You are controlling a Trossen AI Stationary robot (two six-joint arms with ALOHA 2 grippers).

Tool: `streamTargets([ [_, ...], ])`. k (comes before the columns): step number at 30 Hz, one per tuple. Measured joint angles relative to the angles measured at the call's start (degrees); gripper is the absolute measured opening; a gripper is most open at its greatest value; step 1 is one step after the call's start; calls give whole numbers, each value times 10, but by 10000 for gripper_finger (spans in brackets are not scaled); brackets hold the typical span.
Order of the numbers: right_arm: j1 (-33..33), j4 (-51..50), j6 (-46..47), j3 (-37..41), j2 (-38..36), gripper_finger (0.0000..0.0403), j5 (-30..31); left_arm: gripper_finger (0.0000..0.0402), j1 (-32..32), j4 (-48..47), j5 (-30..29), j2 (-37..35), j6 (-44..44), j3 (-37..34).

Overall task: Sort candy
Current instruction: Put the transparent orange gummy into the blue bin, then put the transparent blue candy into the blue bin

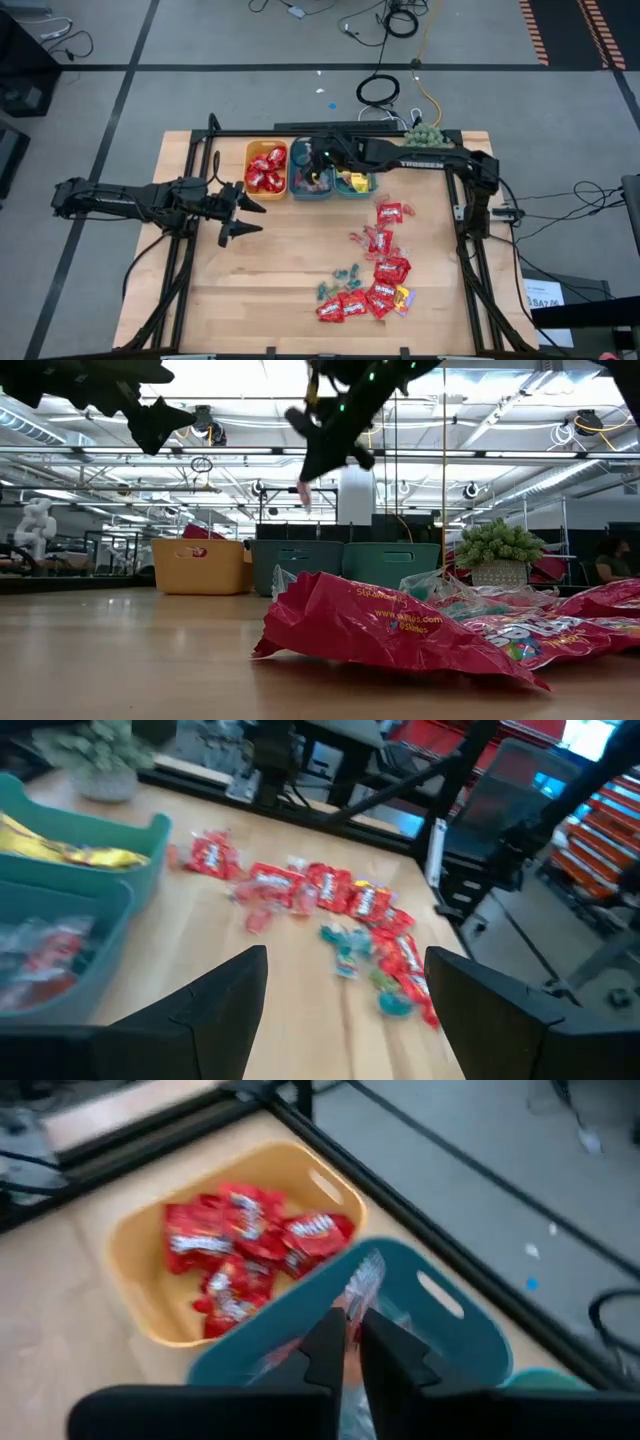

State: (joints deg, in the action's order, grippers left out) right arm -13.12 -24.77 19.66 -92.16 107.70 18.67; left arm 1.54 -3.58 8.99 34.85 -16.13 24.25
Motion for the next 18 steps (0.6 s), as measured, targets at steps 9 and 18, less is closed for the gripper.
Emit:
streamTargets([
  [9, -12, 0, 36, 0, 16, 119, -53, 281, 0, 2, -25, 0, 0, 0],
  [18, -7, -8, 37, 0, 7, 190, -60, 281, 0, 5, -35, 0, 5, 0],
])
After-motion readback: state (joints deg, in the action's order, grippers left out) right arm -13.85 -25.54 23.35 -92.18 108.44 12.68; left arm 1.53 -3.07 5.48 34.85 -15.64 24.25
